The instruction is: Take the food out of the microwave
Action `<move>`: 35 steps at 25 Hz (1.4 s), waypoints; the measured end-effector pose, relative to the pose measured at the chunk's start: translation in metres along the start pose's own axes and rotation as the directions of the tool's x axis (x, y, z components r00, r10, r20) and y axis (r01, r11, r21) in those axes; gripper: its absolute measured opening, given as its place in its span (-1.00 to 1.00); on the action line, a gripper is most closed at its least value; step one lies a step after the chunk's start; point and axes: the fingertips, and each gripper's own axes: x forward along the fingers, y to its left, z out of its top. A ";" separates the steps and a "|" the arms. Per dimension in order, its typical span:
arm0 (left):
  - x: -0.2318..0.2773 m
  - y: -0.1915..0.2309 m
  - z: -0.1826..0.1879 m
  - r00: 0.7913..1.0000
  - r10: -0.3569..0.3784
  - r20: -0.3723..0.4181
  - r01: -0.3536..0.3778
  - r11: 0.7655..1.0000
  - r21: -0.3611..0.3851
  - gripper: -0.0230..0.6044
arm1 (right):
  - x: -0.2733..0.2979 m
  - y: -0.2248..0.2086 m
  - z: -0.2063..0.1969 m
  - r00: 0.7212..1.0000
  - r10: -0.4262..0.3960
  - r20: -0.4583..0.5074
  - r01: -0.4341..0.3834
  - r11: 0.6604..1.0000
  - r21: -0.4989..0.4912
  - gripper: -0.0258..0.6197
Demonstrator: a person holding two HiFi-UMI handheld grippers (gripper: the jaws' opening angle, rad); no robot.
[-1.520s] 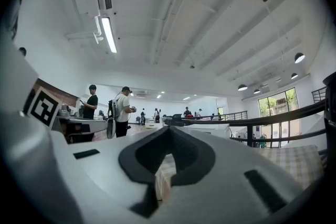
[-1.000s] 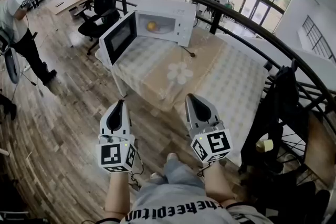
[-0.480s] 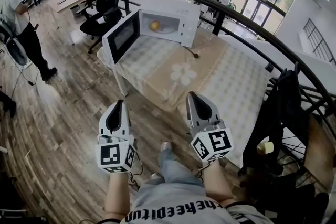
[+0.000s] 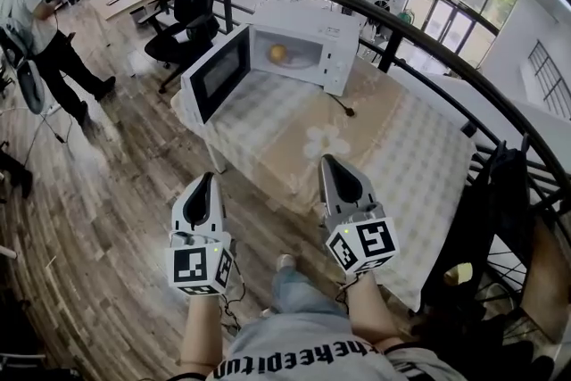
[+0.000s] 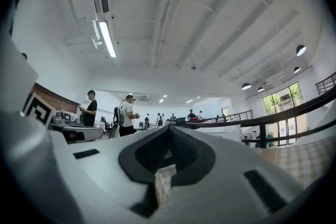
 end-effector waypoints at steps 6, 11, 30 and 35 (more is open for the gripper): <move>0.065 0.008 -0.001 1.000 -0.008 0.016 0.008 1.000 0.007 -0.89 | 0.056 -0.033 -0.003 1.000 0.007 0.019 -0.007 1.000 0.002 -0.91; 0.113 0.009 0.002 1.000 -0.010 0.022 0.010 1.000 0.014 -0.88 | 0.095 -0.060 -0.002 1.000 0.018 0.025 -0.018 1.000 0.000 -0.91; 0.203 -0.010 -0.010 1.000 -0.012 0.007 0.012 1.000 0.027 -0.89 | 0.160 -0.123 -0.016 0.998 0.053 0.029 -0.054 0.998 0.034 -0.91; 0.217 -0.005 -0.015 1.000 -0.021 -0.001 0.021 0.999 0.030 -0.89 | 0.172 -0.125 -0.021 0.998 0.053 0.022 -0.054 0.998 0.037 -0.91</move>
